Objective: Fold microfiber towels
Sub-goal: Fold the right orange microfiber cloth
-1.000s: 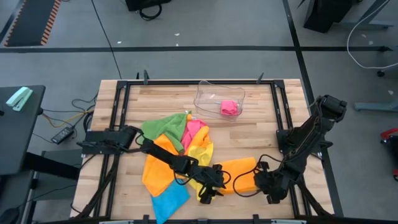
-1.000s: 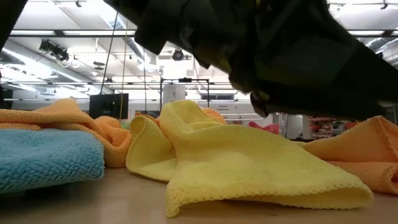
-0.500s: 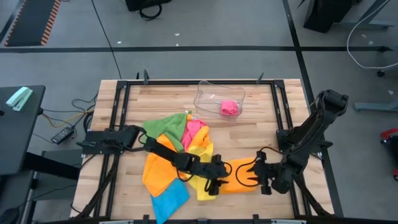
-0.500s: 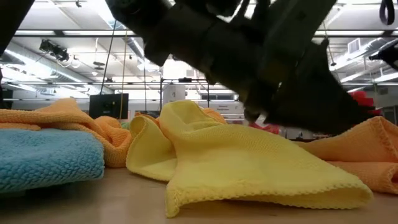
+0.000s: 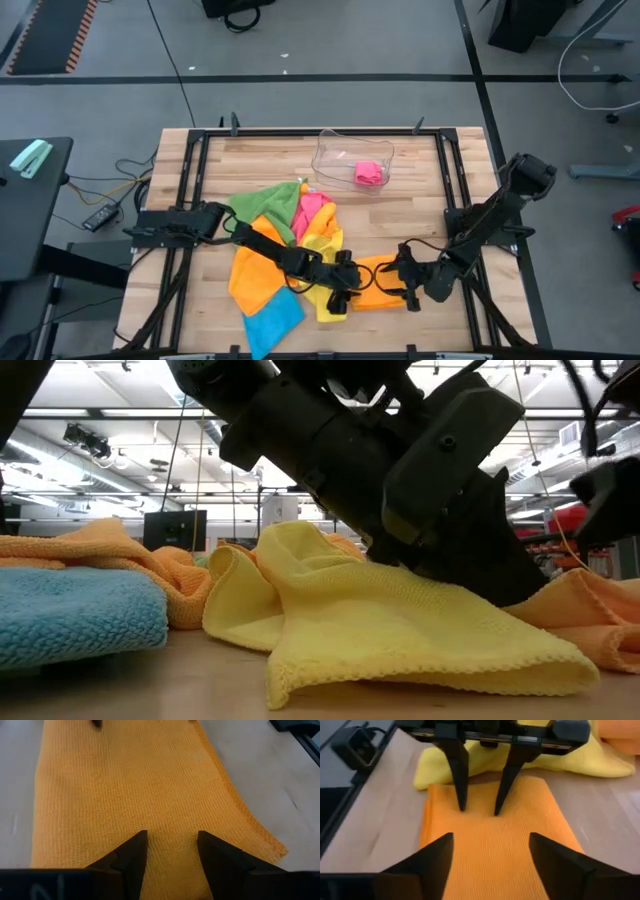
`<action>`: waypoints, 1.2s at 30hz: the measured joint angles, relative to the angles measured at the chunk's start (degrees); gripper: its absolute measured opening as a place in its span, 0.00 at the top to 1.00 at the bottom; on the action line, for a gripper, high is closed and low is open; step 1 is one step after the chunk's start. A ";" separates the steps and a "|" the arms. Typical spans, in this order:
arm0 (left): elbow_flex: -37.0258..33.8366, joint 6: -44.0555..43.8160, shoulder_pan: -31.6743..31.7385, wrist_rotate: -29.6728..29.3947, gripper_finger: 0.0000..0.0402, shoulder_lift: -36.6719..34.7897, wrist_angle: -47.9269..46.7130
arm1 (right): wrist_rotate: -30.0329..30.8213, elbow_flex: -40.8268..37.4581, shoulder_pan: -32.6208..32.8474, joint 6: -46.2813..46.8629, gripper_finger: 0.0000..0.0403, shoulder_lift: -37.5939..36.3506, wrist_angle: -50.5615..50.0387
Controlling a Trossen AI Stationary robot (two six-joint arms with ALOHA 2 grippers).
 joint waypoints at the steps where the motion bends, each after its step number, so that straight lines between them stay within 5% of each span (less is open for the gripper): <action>1: 0.00 -0.09 0.01 0.00 0.53 0.00 -0.17 | 0.37 0.00 -0.36 -0.28 0.27 1.07 0.88; 8: 0.09 -1.06 -0.27 -0.09 0.52 -0.01 -1.47 | 2.08 -0.11 -1.08 2.87 0.13 9.59 2.61; 16: 0.09 -1.59 -0.27 -0.05 0.48 -0.01 -1.58 | 3.71 0.22 1.67 6.60 0.11 14.70 2.27; 27: 0.09 -1.60 -0.27 0.00 0.50 -0.03 -1.79 | 1.15 -0.13 1.97 2.38 0.12 2.07 -5.84; 36: 0.09 -1.67 -0.27 0.58 0.49 -0.03 -1.85 | -1.82 -0.95 5.18 15.20 0.12 4.42 -15.68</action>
